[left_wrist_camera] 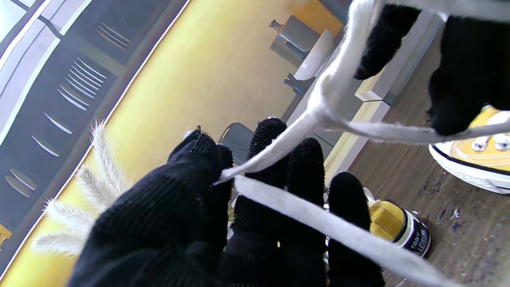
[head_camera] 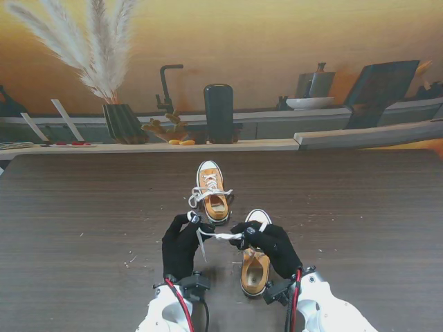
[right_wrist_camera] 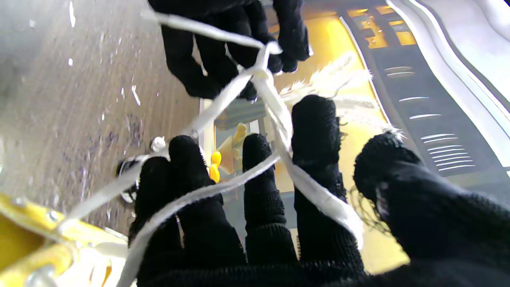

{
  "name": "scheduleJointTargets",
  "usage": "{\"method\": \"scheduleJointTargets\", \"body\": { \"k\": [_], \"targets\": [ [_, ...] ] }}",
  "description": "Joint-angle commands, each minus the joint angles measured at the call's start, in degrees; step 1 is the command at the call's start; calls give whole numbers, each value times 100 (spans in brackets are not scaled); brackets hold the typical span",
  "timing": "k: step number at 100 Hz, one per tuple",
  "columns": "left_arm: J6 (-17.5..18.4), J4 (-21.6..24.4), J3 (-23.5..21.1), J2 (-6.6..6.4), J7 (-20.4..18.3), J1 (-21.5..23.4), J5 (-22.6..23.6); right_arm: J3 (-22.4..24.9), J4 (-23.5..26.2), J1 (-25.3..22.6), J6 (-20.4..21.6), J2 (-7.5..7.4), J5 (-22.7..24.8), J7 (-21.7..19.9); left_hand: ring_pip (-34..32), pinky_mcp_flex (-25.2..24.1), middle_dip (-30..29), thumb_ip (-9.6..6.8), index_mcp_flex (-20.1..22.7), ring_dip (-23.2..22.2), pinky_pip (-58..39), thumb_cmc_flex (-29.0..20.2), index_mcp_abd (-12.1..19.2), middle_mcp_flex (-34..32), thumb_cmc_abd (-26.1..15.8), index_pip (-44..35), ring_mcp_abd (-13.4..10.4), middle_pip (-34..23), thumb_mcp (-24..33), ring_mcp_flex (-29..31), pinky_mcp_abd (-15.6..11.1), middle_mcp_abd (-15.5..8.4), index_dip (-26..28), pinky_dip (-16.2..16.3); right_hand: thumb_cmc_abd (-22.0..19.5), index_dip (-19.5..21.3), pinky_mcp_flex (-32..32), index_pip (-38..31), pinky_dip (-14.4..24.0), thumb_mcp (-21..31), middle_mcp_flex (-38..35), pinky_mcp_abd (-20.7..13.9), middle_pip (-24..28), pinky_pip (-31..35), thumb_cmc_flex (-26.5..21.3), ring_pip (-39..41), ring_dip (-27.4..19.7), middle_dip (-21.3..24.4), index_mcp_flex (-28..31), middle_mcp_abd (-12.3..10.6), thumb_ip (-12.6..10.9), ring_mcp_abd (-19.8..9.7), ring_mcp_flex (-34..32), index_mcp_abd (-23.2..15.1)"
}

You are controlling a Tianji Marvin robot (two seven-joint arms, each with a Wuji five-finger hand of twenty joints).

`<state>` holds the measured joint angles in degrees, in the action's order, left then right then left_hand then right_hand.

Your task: Tie the shoelaces into a bow on the shoes

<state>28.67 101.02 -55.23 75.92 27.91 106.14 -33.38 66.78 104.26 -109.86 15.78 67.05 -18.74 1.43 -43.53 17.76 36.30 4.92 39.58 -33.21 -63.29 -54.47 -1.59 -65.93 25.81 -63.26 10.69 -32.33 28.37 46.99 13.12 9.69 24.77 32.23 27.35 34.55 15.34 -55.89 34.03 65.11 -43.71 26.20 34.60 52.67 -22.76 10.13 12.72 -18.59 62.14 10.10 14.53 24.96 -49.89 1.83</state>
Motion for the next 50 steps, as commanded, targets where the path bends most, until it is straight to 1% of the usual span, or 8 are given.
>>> {"method": "scheduleJointTargets", "body": {
  "k": [1, 7, 18, 27, 35, 40, 45, 50],
  "targets": [
    [-74, 14, -16, 7, -56, 2, 63, -10, -17, 15, 8, 33, 162, 14, -298, 189, 79, 133, 215, -255, -336, 127, -12, -305, 250, 83, 50, -290, 168, 271, 252, 39, 77, 180, -134, 289, 405, 64, -266, -87, -365, 27, -481, 104, 44, 237, 444, 230, 269, 45, -216, 449, -257, 18],
    [-105, 15, -30, 6, -51, 0, 74, -11, -39, 24, 28, 40, 248, 74, -499, 236, 164, 139, 256, -343, -545, 119, -75, -339, 215, 161, 138, -475, 152, 307, 347, 56, 128, 317, -223, 404, 471, 100, -473, -69, -465, 76, -807, 95, 111, 241, 665, 356, 319, 111, -302, 487, -261, 42],
    [-169, 27, -71, 3, -34, 6, 97, 0, -45, 15, 43, 56, 276, 149, -1058, 253, 572, 105, 187, -644, -1053, -11, -136, -246, -37, 301, 317, -1011, -195, 209, 441, 64, 368, 723, -307, 465, 310, 113, -568, -84, -154, 39, -1055, 39, 152, 153, 694, 439, 332, 256, -334, 499, -107, 22],
    [-226, 37, -98, -1, -18, 14, 150, 20, -51, 5, 62, 64, 330, 205, -1514, 304, 910, 21, 62, -891, -1480, -167, -59, -153, -317, 332, 390, -1496, -674, 125, 430, 44, 543, 1066, -383, 531, 184, 99, -610, -115, -32, 17, -1054, -9, 200, 105, 694, 421, 330, 276, -359, 533, -44, -60],
    [-250, 29, -117, -3, -9, 14, 196, 25, -69, 5, 98, 81, 564, 361, -1689, 271, 1035, -15, 1, -979, -1610, -244, -36, -110, -433, 340, 411, -1706, -877, 85, 401, 29, 565, 1165, -431, 703, 332, 82, -588, -81, -261, 141, -884, 114, 339, 295, 823, 348, 371, 307, -482, 618, -354, -105],
    [-244, 13, -127, -7, -21, 11, 219, 33, -83, 5, 109, 83, 788, 448, -1704, 259, 1047, -24, -9, -985, -1621, -254, -19, -96, -468, 344, 387, -1729, -931, 64, 381, 9, 564, 1176, -544, 991, 409, 168, -442, -105, -296, 161, -461, 398, 466, 493, 1182, 155, 385, 163, -602, 566, -540, -192],
    [-235, 0, -135, -14, -45, 9, 228, 33, -99, 5, 126, 93, 1010, 572, -1712, 241, 1052, -33, -11, -986, -1624, -273, -32, -88, -493, 354, 384, -1741, -979, 54, 374, 4, 555, 1183, -599, 1161, 431, 155, -113, -118, -61, 140, 502, 816, 555, 654, 1411, -395, 376, 67, -621, 482, -797, -284],
    [-228, -8, -143, -22, -77, 9, 224, 35, -107, 4, 140, 105, 1165, 674, -1712, 222, 1055, -40, -15, -985, -1616, -283, -33, -80, -512, 361, 382, -1748, -1012, 41, 366, -9, 549, 1184, -642, 1238, 508, 120, 296, -112, 138, 97, 1458, 1304, 626, 678, 1363, -1042, 381, 46, -618, 394, -1097, -335]
  ]
}}
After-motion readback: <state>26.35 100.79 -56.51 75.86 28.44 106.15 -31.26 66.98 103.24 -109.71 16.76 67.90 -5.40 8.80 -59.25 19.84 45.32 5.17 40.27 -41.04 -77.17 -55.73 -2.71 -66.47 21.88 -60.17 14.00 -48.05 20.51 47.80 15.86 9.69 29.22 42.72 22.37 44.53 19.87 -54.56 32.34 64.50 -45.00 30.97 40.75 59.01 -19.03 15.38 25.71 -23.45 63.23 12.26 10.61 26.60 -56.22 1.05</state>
